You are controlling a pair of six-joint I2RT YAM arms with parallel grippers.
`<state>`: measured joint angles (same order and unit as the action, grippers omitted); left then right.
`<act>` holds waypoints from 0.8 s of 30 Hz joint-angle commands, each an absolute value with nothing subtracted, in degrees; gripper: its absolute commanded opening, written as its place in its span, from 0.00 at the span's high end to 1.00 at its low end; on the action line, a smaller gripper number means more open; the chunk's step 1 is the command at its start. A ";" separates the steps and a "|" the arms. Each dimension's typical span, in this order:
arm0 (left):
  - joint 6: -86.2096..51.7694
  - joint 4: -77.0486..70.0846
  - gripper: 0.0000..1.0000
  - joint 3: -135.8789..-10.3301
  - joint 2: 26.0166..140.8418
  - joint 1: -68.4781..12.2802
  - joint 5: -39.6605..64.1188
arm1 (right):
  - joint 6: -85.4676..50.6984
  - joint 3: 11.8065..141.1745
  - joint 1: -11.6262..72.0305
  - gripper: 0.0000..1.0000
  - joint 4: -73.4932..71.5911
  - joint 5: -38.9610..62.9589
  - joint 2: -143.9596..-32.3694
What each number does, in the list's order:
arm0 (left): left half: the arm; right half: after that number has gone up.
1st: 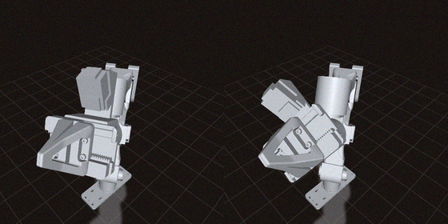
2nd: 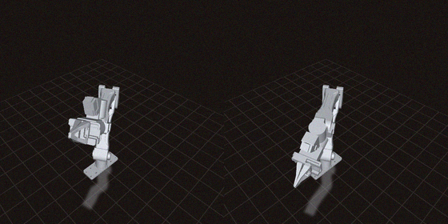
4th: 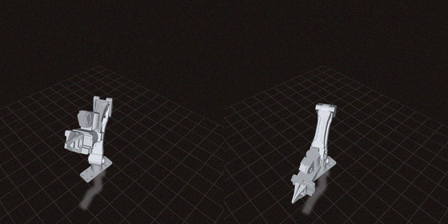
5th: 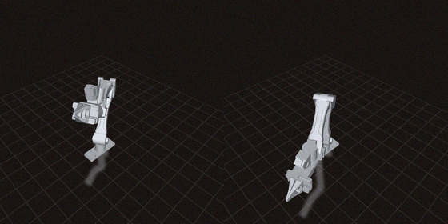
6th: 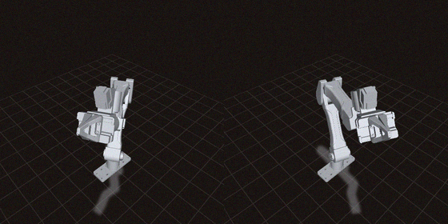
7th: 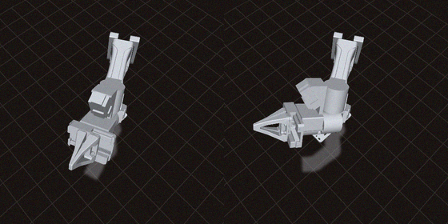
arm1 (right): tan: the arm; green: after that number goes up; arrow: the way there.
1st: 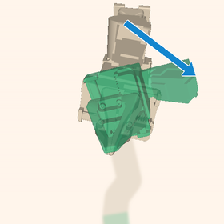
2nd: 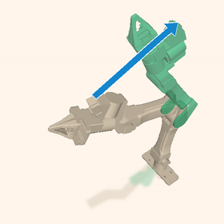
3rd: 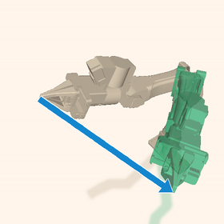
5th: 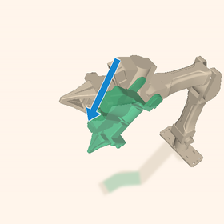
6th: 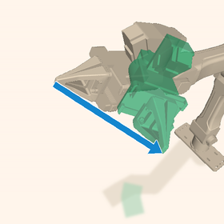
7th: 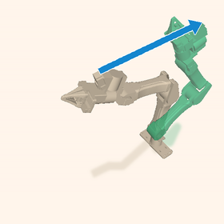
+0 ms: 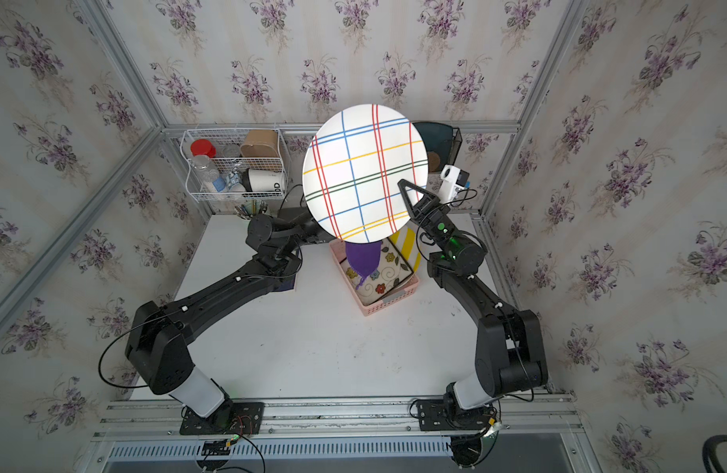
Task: Wipe the wet plate dry
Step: Wipe the plate with towel.
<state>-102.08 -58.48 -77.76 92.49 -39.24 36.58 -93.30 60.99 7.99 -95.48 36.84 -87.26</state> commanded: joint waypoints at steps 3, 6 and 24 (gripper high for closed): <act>-102.48 -65.33 1.00 -80.24 90.51 -37.14 40.48 | -91.16 57.20 7.60 1.00 -93.85 38.30 -84.78; -105.41 -69.29 1.00 -82.18 92.52 -37.05 38.50 | -89.49 50.26 11.35 1.00 -93.51 39.54 -81.05; -81.97 -45.24 1.00 -61.63 72.52 -40.95 34.32 | -83.25 55.51 5.16 1.00 -81.50 31.78 -78.11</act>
